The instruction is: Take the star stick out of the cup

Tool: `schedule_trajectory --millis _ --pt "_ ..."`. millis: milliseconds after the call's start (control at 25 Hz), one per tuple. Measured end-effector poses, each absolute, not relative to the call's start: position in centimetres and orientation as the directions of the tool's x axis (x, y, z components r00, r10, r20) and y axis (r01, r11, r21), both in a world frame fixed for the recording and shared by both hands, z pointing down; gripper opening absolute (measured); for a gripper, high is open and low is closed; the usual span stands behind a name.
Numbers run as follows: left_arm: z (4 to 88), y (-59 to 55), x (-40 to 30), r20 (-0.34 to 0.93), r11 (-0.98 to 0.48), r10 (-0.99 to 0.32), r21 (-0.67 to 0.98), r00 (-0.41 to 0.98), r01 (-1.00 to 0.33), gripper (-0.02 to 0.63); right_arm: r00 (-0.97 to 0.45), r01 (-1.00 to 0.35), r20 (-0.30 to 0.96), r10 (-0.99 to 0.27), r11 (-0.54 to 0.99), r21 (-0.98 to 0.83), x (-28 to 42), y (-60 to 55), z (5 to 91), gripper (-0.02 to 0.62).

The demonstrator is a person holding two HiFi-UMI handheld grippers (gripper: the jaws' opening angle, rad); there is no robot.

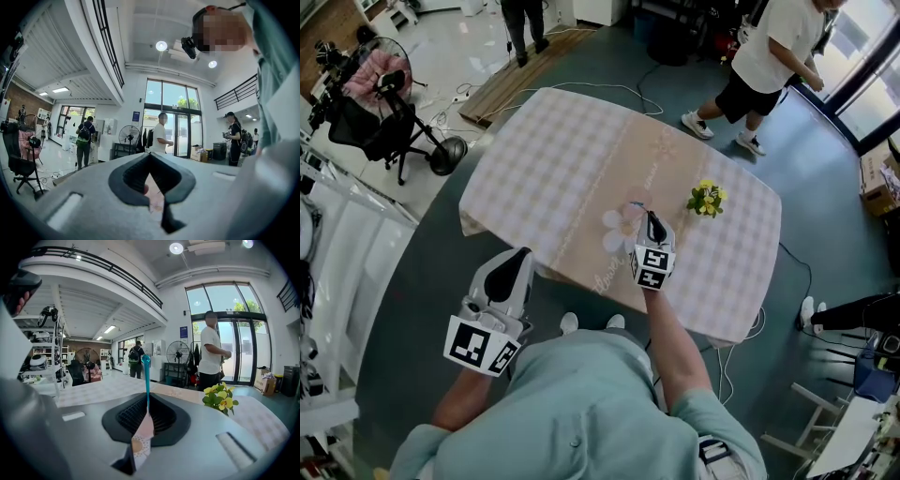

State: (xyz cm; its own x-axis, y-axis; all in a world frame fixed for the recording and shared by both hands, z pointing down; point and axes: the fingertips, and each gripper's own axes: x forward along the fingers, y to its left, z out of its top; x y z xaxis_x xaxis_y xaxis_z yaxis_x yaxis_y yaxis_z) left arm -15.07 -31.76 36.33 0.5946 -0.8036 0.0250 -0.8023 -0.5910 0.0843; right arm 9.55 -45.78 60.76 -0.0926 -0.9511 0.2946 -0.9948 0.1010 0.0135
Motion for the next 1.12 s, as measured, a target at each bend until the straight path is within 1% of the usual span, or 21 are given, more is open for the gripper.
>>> schedule_trajectory --millis 560,1120 --pt "36.4 -32.0 -14.0 0.017 -0.614 -0.786 0.102 0.618 -0.783 0.005 -0.102 -0.993 0.208 -0.973 0.111 0.033 10.1 -44.6 55.9 0.011" --pt "37.6 -32.4 -12.9 0.015 -0.639 -0.764 0.123 0.646 -0.759 0.005 -0.141 -0.988 0.066 -0.988 0.144 0.049 9.9 -41.6 46.1 0.011"
